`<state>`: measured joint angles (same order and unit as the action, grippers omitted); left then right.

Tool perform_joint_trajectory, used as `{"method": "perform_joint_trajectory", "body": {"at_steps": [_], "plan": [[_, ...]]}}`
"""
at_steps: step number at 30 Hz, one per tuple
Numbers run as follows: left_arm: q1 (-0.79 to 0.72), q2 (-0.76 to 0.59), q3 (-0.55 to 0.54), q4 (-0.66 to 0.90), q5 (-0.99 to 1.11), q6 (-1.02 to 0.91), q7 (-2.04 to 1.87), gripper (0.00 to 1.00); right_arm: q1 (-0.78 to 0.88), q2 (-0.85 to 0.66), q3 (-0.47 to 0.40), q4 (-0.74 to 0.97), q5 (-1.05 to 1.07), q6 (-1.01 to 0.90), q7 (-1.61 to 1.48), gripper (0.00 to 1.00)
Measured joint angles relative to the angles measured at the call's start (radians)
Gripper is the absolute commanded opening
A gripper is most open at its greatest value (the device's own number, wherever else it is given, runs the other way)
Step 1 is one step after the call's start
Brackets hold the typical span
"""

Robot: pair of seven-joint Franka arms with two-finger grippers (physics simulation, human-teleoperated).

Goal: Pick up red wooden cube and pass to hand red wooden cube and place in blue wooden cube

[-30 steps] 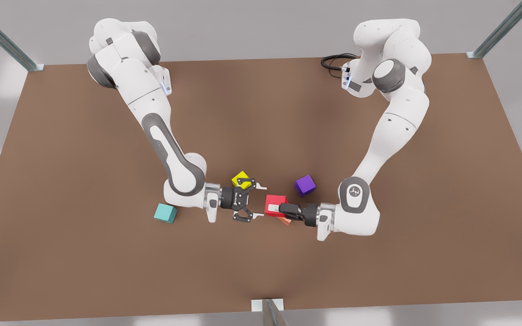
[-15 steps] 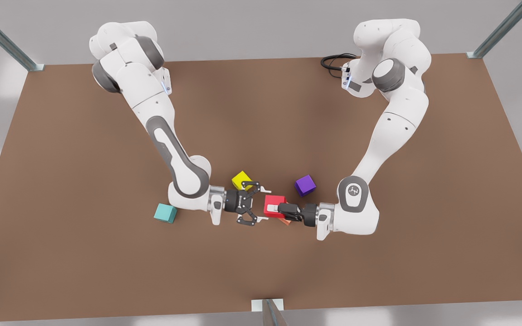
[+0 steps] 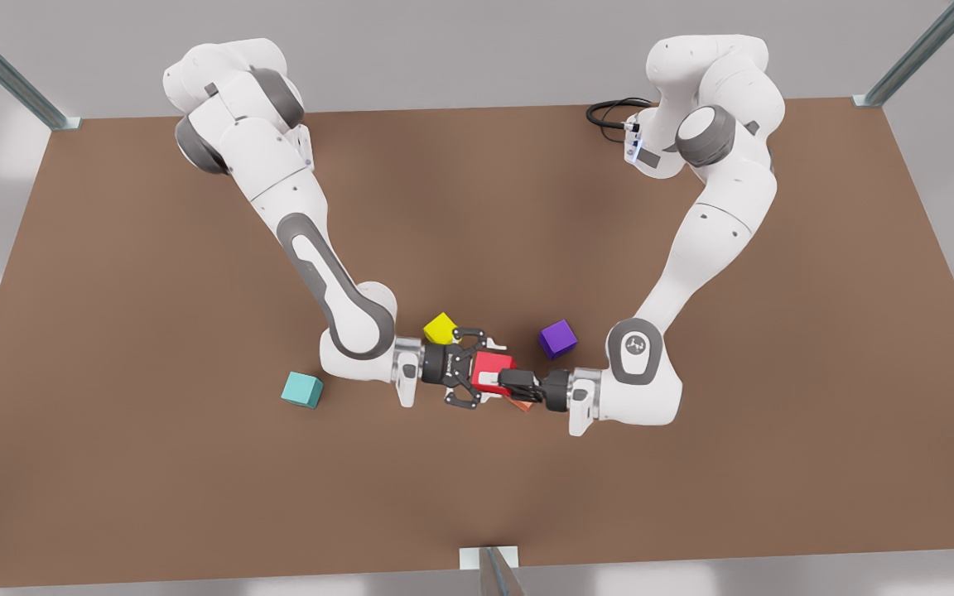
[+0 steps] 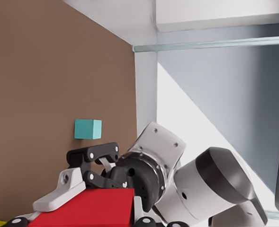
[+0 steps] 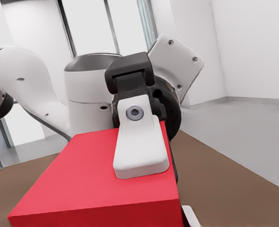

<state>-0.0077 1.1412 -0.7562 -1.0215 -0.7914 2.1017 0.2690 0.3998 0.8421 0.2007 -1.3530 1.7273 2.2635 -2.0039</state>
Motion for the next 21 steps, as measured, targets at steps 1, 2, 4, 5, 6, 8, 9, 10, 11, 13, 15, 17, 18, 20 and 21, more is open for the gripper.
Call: {"method": "perform_joint_trajectory", "body": {"at_steps": [1,2,4,5,6,8,9,10,11,13,15,17,18,20,21], "plan": [[0.000,0.000,0.000,0.000,-0.001,0.001,0.000,0.58,-0.001,0.000,0.000,0.001,-0.003,0.001,0.001,0.43],[-0.001,0.000,0.000,0.000,-0.001,0.002,0.000,0.58,-0.001,0.001,0.000,0.003,-0.005,0.002,0.002,0.43],[-0.001,0.000,0.000,-0.001,-0.002,0.004,0.001,0.58,-0.001,0.003,0.000,0.005,-0.007,0.003,0.004,0.43],[-0.001,0.000,0.000,-0.001,-0.002,0.005,0.001,0.58,-0.001,0.003,0.000,0.005,-0.008,0.004,0.005,0.43],[-0.001,0.000,0.000,-0.001,-0.002,0.005,0.001,0.58,-0.001,0.003,0.000,0.006,-0.009,0.004,0.006,0.43],[-0.001,-0.001,0.000,-0.001,-0.003,0.006,0.001,0.61,-0.001,0.003,0.000,0.007,-0.010,0.005,0.008,0.43],[-0.001,0.000,0.000,-0.001,-0.003,0.006,0.002,0.61,-0.001,0.003,0.000,0.007,-0.011,0.005,0.009,0.43],[-0.001,0.000,-0.001,-0.001,-0.003,0.006,0.002,0.61,-0.001,0.002,0.000,0.007,-0.010,0.005,0.010,0.43],[-0.001,0.000,-0.001,0.000,-0.003,0.006,0.003,0.61,-0.001,0.003,-0.001,0.010,-0.009,0.005,0.012,0.43],[-0.001,-0.001,-0.002,0.000,-0.002,0.006,0.004,0.62,-0.001,0.002,-0.001,0.012,-0.009,0.005,0.014,0.43],[-0.001,-0.001,-0.002,0.000,-0.003,0.006,0.005,0.89,-0.001,0.002,-0.001,0.012,-0.008,0.006,0.016,0.43],[-0.001,-0.001,-0.002,0.000,-0.011,0.003,0.012,1.00,-0.001,0.002,-0.001,0.015,-0.008,0.006,0.017,0.43],[-0.001,0.000,-0.002,0.000,-0.013,0.003,0.015,1.00,-0.001,0.002,0.000,0.016,-0.008,0.005,0.018,0.43],[0.000,0.000,-0.001,-0.001,-0.015,0.002,0.019,1.00,-0.003,0.002,0.000,0.016,0.009,0.022,0.006,0.43],[0.001,0.000,-0.001,0.000,-0.016,0.002,0.021,1.00,-0.002,0.001,0.001,0.016,0.019,0.033,-0.003,0.43]]}}
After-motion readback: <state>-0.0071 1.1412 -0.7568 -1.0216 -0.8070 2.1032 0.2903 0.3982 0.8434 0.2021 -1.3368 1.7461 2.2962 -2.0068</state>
